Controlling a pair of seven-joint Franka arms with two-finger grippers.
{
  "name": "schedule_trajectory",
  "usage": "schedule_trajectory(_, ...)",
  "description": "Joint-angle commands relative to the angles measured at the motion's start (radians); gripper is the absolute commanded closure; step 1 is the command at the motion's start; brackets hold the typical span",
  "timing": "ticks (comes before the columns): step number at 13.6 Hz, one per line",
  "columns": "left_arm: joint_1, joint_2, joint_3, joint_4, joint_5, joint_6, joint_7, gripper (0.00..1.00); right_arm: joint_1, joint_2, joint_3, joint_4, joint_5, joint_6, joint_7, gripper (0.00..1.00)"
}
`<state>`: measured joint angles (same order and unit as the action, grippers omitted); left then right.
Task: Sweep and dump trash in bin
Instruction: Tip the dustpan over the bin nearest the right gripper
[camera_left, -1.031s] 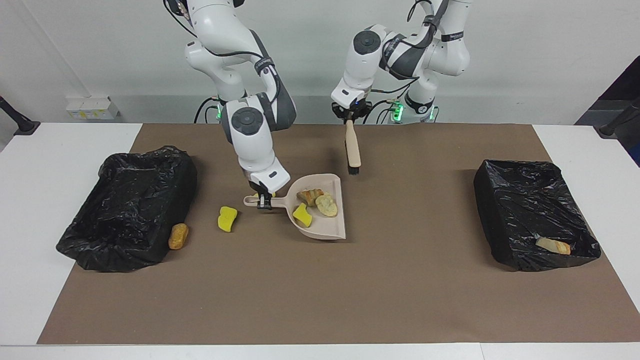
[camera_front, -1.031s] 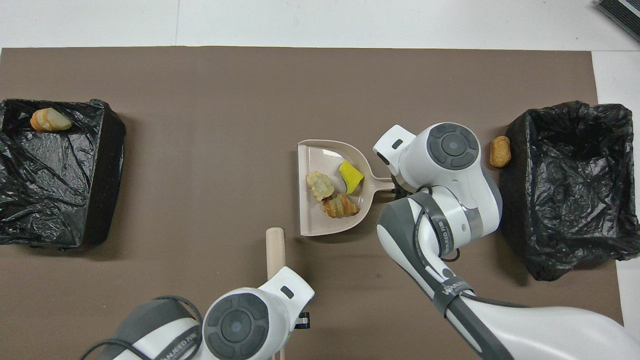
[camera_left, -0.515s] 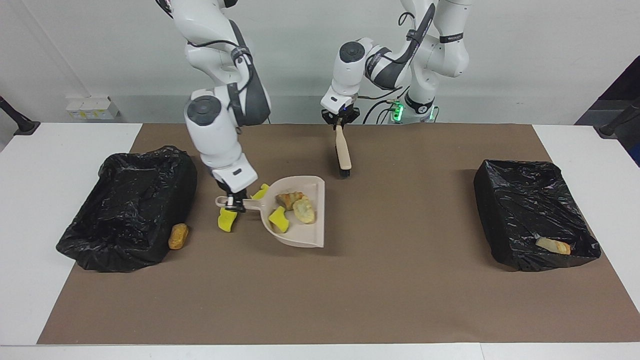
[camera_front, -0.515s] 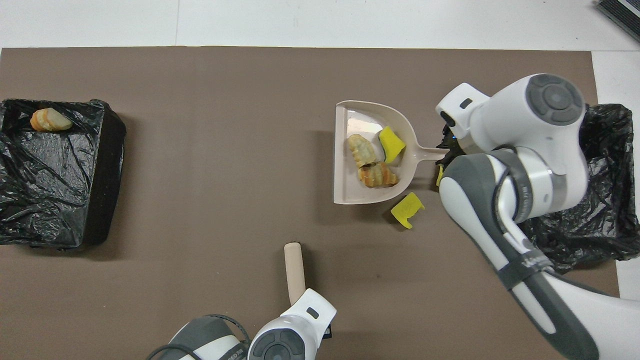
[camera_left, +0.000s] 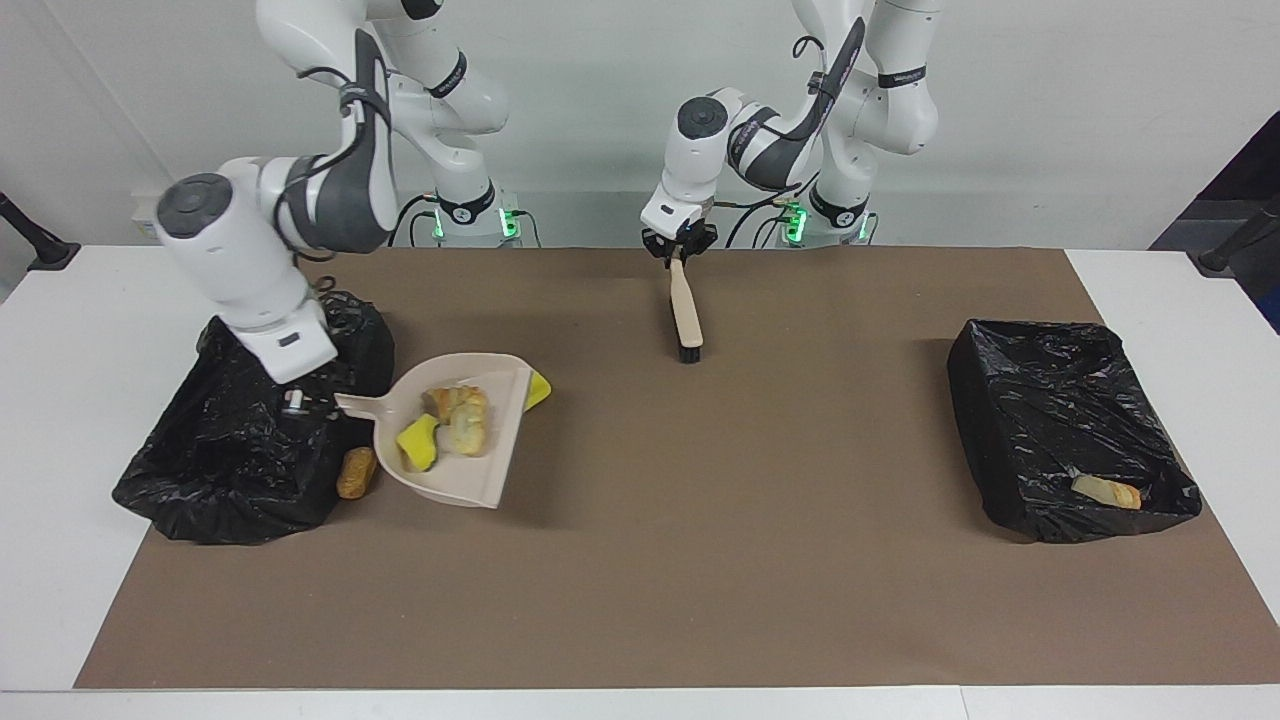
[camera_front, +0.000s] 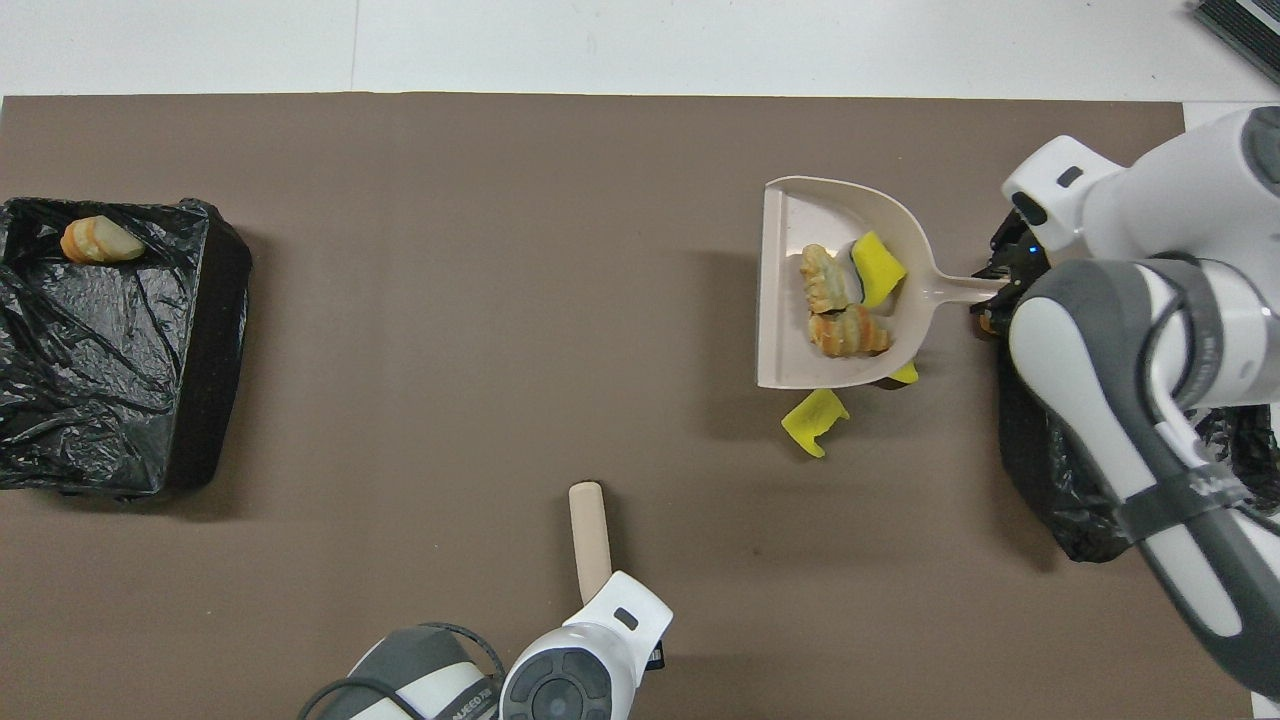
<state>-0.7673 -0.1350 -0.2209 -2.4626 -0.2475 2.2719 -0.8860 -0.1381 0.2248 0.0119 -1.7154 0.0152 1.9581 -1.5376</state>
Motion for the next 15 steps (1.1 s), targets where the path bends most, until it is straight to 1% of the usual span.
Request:
schedule_trajectory(1, -0.007, -0.008, 0.012, -0.018, -0.007, 0.029, -0.011, 0.84, -0.067, 0.002, 0.010, 0.071, 0.026, -0.053, -0.039, 1.00)
schedule_trajectory(3, 0.006, 0.003, 0.017, -0.016, -0.007, 0.031, -0.007, 0.19, -0.121, 0.002, 0.008, 0.098, 0.019, -0.089, -0.062, 1.00)
schedule_trajectory(4, 0.035, 0.008, 0.017, -0.009, -0.004, 0.023, -0.004, 0.00, -0.148, 0.004, 0.008, 0.117, 0.020, -0.109, -0.076, 1.00)
schedule_trajectory(5, 0.063, 0.021, 0.017, -0.001, 0.005, 0.021, -0.002, 0.00, -0.182, 0.005, 0.008, 0.123, 0.022, -0.119, -0.084, 1.00)
schedule_trajectory(7, 0.106, 0.020, 0.018, 0.011, 0.034, 0.003, -0.001, 0.00, -0.239, 0.005, 0.006, 0.123, 0.008, -0.119, -0.145, 1.00)
schedule_trajectory(9, 0.160, 0.015, 0.020, 0.049, 0.071, -0.057, 0.004, 0.00, -0.287, 0.004, 0.000, 0.123, -0.015, -0.102, -0.200, 1.00)
schedule_trajectory(12, 0.258, 0.006, 0.020, 0.092, 0.135, -0.100, 0.027, 0.00, -0.333, 0.001, 0.000, 0.123, -0.153, -0.082, -0.237, 1.00)
schedule_trajectory(13, 0.290, -0.003, 0.020, 0.112, 0.139, -0.115, 0.051, 0.00, -0.336, -0.014, 0.000, 0.108, -0.212, -0.085, -0.277, 1.00)
schedule_trajectory(15, 0.359, -0.017, 0.023, 0.166, 0.151, -0.175, 0.096, 0.00, -0.354, -0.025, 0.000, 0.092, -0.297, -0.064, -0.288, 1.00)
